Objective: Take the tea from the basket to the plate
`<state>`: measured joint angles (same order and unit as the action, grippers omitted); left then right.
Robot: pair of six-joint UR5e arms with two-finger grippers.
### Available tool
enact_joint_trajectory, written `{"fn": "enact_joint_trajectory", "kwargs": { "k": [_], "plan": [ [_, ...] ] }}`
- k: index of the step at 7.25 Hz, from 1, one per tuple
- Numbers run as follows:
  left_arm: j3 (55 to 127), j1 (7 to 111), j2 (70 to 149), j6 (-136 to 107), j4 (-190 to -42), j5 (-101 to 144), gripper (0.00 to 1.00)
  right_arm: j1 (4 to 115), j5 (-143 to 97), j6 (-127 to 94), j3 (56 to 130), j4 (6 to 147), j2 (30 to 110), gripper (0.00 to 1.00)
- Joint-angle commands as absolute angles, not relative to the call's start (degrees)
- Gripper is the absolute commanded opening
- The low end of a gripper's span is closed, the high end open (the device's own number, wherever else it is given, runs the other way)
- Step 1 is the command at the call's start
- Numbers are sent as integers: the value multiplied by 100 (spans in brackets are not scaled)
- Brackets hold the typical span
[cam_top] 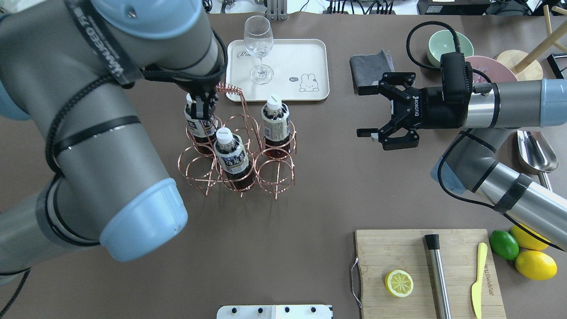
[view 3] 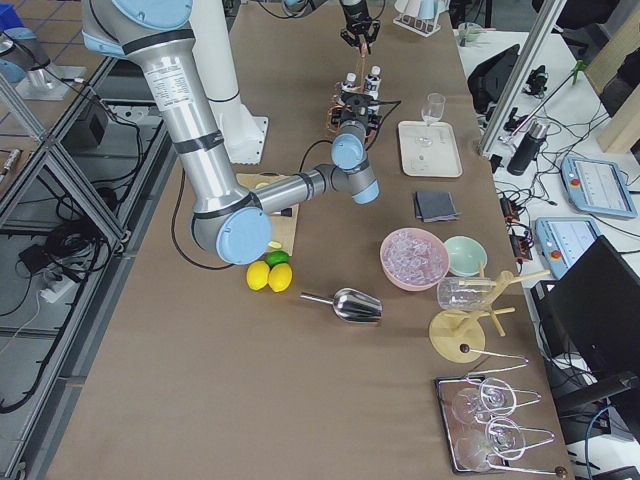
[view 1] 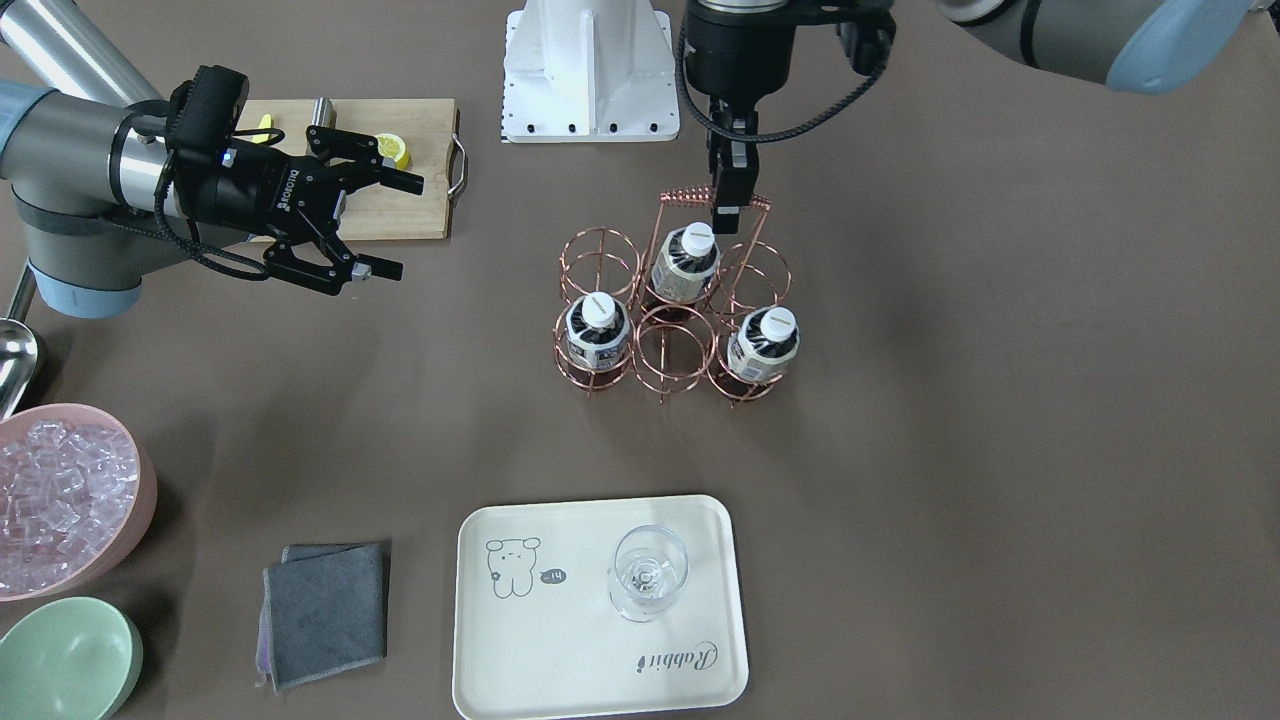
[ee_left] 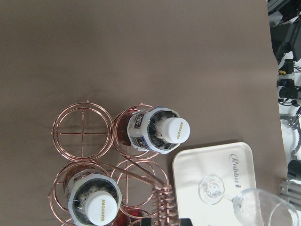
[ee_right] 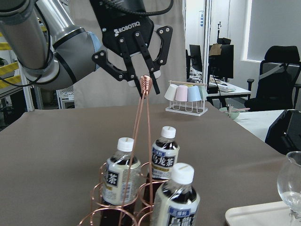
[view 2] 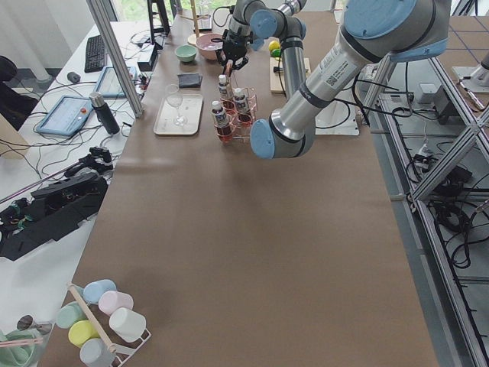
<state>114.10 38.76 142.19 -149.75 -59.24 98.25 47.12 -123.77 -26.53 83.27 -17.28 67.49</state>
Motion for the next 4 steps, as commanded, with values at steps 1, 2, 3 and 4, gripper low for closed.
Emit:
{"fn": "enact_joint_trajectory", "kwargs": {
  "k": [1, 2, 3, 4],
  "plan": [
    [11417, 3253, 14457, -15581, -5731, 9440, 0, 4798, -12384, -2663, 8341, -1740, 6767, 99],
    [11417, 3243, 14606, -15687, -5600, 9439, 0, 4799, -12471, -2663, 8350, -1758, 6802, 99],
    [11417, 3243, 14694, -15758, -5477, 9439, 0, 4790, -12498, -2663, 8341, -1723, 6794, 99],
    [11400, 3191, 14695, -15767, -5467, 9431, 0, 4773, -12498, -2663, 8323, -1636, 6733, 99]
  ]
}}
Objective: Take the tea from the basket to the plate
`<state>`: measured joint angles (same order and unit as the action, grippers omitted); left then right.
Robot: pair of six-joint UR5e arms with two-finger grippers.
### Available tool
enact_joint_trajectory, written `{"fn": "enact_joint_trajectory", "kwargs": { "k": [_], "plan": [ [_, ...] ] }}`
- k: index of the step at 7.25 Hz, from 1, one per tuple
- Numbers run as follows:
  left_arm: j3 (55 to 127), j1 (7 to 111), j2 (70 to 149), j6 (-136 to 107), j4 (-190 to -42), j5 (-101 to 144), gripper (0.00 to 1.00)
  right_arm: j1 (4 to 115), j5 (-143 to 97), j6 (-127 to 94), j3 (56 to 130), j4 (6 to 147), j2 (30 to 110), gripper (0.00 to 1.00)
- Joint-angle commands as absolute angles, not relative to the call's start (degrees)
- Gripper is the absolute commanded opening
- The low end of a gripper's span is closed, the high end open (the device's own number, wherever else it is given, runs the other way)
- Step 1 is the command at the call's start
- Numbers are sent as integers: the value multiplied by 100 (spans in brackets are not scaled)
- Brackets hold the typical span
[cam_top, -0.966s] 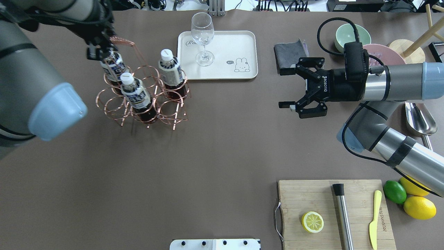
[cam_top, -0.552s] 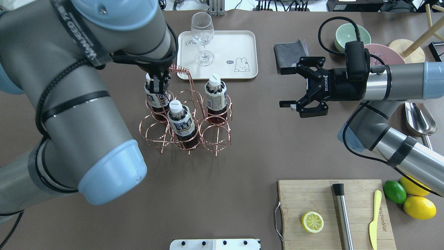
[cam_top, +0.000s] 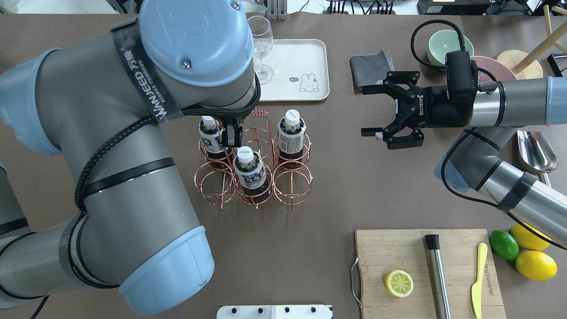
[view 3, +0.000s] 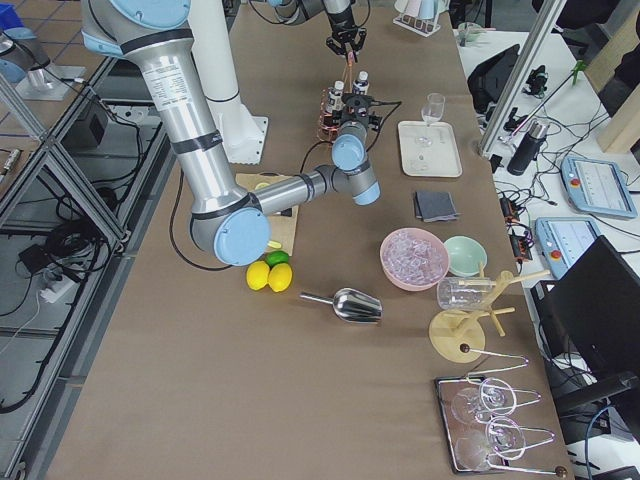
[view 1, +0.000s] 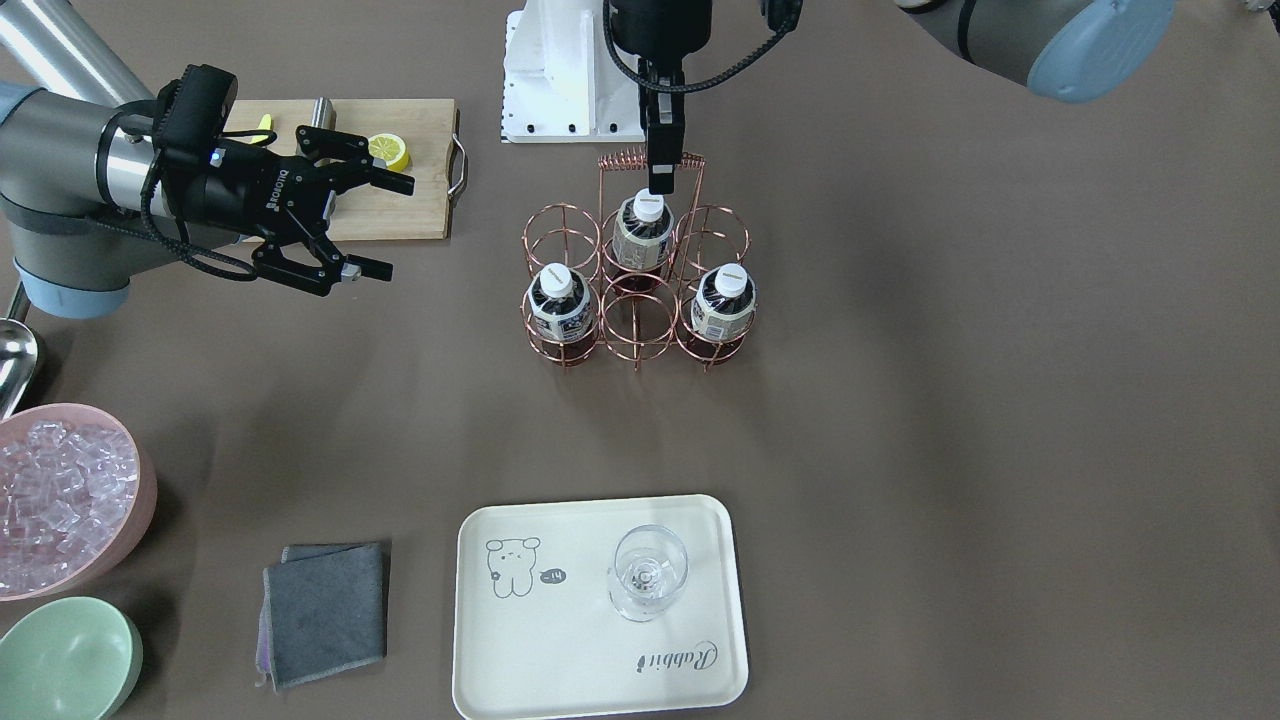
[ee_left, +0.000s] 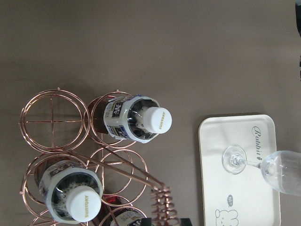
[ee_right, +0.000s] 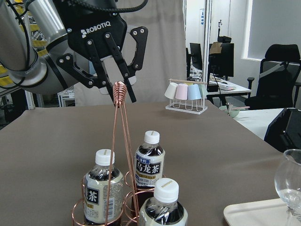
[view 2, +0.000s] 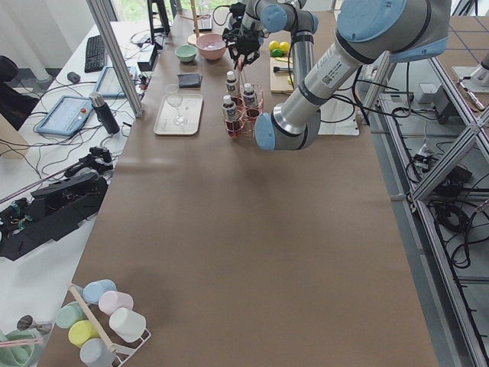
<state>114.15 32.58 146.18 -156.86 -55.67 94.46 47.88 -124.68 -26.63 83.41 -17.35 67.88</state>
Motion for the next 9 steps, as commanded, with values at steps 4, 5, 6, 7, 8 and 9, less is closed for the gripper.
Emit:
{"fn": "enact_joint_trajectory", "kwargs": {
  "k": [4, 5, 6, 7, 8, 9],
  "plan": [
    [11355, 3155, 14695, -15907, -5476, 9299, 0, 4676, -12419, -2602, 8314, -985, 6381, 99],
    [11373, 3164, 14695, -15908, -5476, 9299, 0, 4684, -12402, -2593, 8314, -993, 6381, 99],
    [11382, 3164, 14695, -15908, -5476, 9299, 0, 4685, -12401, -2593, 8314, -993, 6416, 99],
    [11373, 3164, 14687, -15908, -5467, 9299, 0, 4624, -12393, -2593, 8297, -1002, 6442, 99],
    [11373, 3155, 14678, -15917, -5467, 9221, 0, 4580, -12366, -2575, 8262, -1011, 6451, 99],
    [11347, 3155, 14678, -15908, -5484, 9185, 0, 4527, -12358, -2540, 8227, -1002, 6434, 99]
  ]
}}
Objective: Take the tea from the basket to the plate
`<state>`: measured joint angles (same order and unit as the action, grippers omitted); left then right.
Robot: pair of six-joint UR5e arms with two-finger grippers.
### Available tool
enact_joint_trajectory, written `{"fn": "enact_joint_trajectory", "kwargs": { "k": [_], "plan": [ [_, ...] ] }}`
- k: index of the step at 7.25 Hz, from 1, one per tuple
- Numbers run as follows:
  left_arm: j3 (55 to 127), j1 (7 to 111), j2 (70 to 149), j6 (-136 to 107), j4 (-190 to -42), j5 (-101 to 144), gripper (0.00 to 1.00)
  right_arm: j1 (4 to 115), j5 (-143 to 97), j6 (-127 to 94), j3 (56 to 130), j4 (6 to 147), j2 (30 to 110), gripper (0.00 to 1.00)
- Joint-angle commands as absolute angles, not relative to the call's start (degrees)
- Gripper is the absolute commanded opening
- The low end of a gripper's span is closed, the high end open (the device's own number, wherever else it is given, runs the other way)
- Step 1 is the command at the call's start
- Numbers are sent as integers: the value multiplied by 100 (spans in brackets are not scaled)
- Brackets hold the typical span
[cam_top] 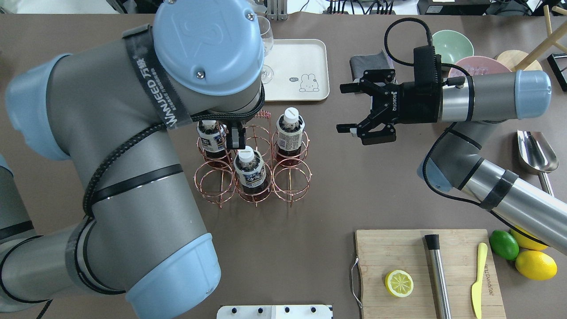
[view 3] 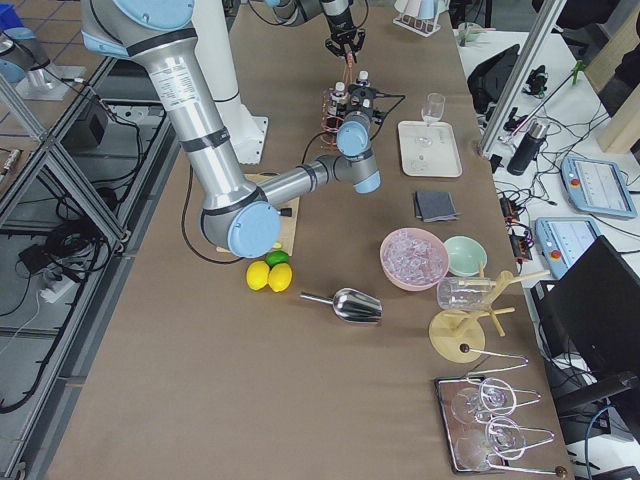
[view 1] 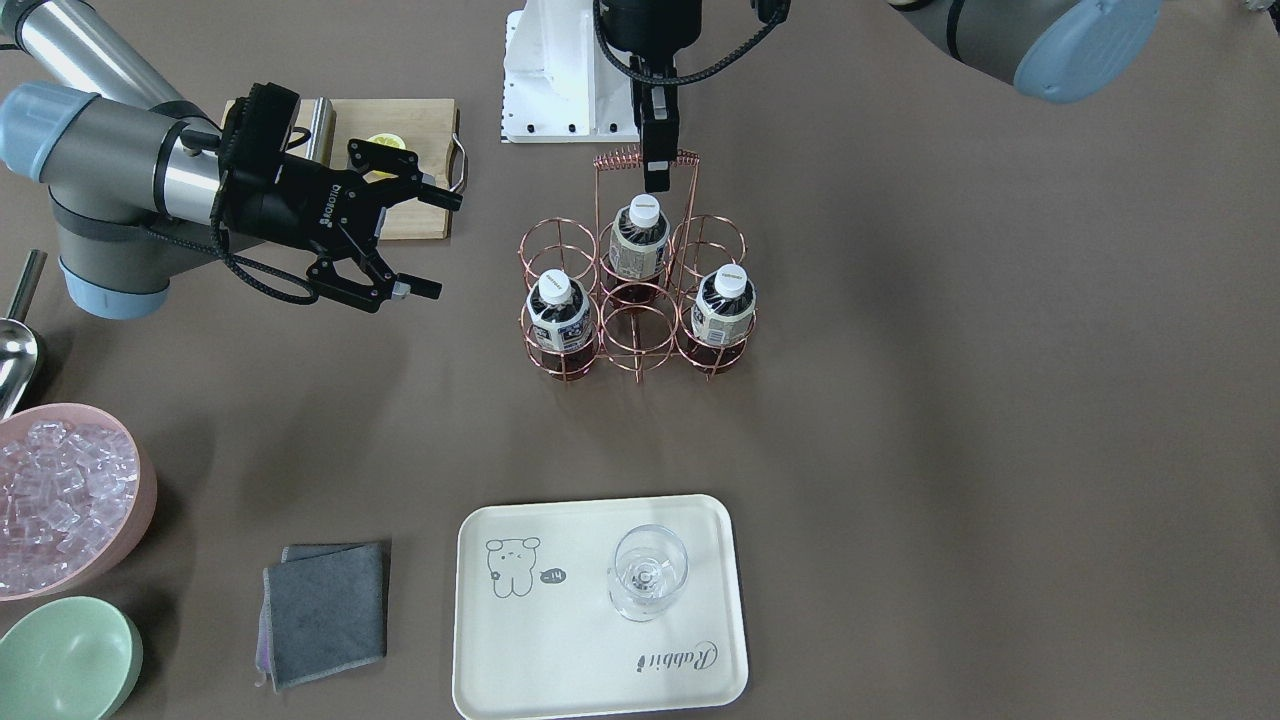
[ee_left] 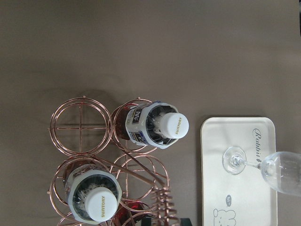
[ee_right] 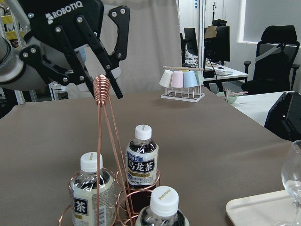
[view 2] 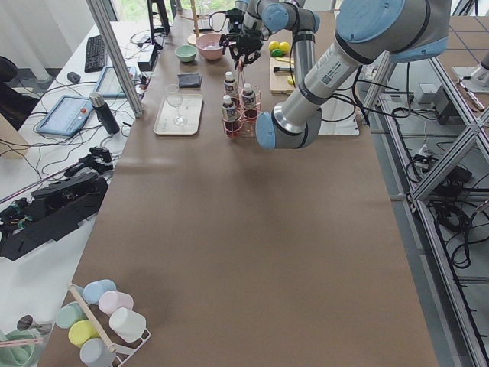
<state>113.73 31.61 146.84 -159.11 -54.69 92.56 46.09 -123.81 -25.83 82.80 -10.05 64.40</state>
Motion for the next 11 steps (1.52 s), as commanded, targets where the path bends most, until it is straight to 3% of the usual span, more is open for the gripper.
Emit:
{"fn": "enact_joint_trajectory", "kwargs": {
  "k": [1, 11],
  "plan": [
    [11347, 3164, 14678, -15908, -5493, 9185, 0, 4352, -12227, -2523, 8192, -993, 6399, 99],
    [11320, 3155, 14581, -15899, -5520, 9185, 0, 3727, -11488, -1986, 7498, -510, 5678, 99]
  ]
}}
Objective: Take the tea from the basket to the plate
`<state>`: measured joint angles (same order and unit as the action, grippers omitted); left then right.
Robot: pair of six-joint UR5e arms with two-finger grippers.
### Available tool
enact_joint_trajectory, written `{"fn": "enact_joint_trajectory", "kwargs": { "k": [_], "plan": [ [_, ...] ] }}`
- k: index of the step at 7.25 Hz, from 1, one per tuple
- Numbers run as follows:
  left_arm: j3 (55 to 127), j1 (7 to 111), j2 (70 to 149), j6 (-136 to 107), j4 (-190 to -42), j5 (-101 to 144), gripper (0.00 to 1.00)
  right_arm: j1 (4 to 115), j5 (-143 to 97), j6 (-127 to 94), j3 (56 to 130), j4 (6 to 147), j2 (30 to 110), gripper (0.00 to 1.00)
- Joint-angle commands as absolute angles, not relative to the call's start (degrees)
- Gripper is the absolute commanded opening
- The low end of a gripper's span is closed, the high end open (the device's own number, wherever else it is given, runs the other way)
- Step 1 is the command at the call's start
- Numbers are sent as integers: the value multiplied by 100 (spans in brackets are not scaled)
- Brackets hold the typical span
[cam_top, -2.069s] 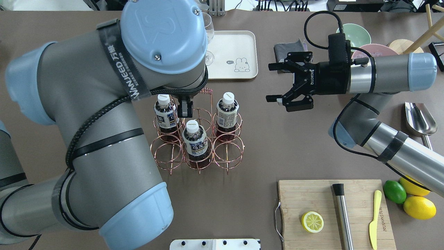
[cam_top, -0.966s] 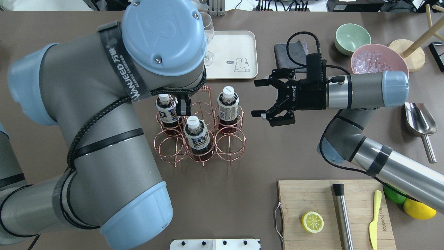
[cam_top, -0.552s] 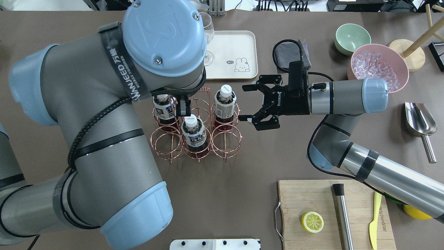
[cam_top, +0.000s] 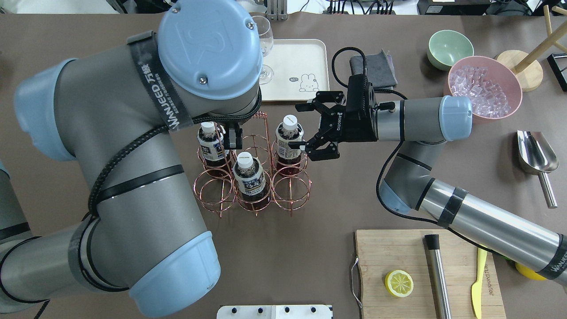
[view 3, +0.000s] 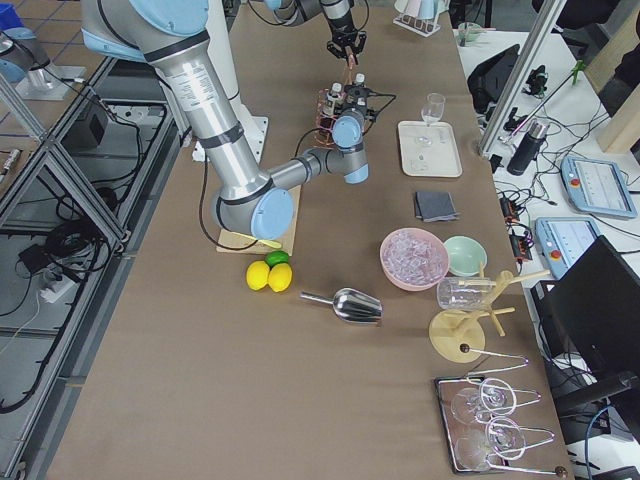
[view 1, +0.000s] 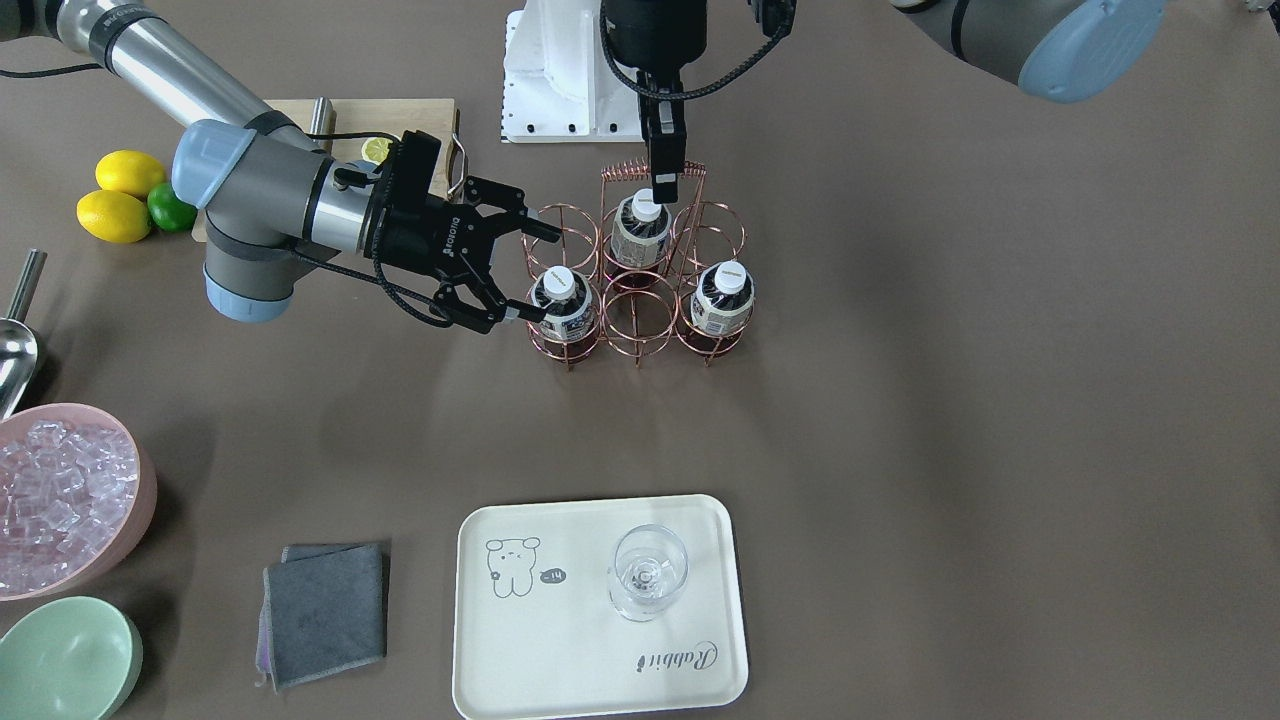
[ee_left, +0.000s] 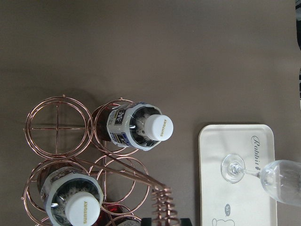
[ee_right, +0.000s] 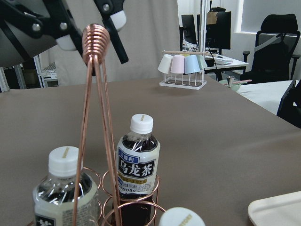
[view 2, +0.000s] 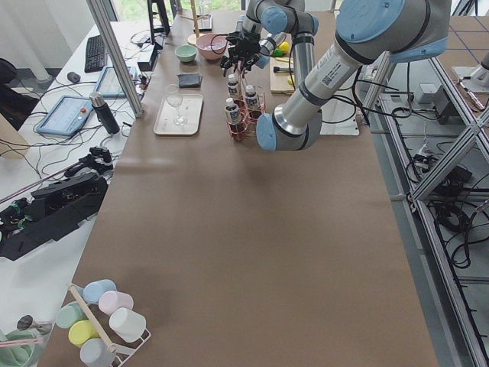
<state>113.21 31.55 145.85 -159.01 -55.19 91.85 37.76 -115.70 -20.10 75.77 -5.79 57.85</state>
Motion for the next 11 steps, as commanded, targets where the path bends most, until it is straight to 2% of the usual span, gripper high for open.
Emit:
{"fn": "enact_joint_trajectory", "kwargs": {
  "k": [1, 2, 3, 4, 8, 11],
  "plan": [
    [11312, 3155, 14581, -15899, -5520, 9185, 0, 3718, -11418, -1986, 7471, -501, 5617, 97],
    [11303, 3155, 14590, -15899, -5520, 9185, 0, 3709, -11417, -1995, 7471, -457, 5590, 75],
    [11303, 3155, 14590, -15899, -5520, 9185, 0, 3639, -11417, -1995, 7471, -431, 5590, 35],
    [11294, 3147, 14590, -15899, -5520, 9185, 0, 3604, -11417, -1995, 7479, -431, 5599, 0],
    [11268, 3129, 14590, -15900, -5528, 9185, 0, 3814, -11487, -2047, 7725, -440, 5608, 0],
    [11250, 3120, 14599, -15899, -5528, 9185, 0, 4243, -11671, -2213, 8408, 217, 5564, 0]
  ]
}}
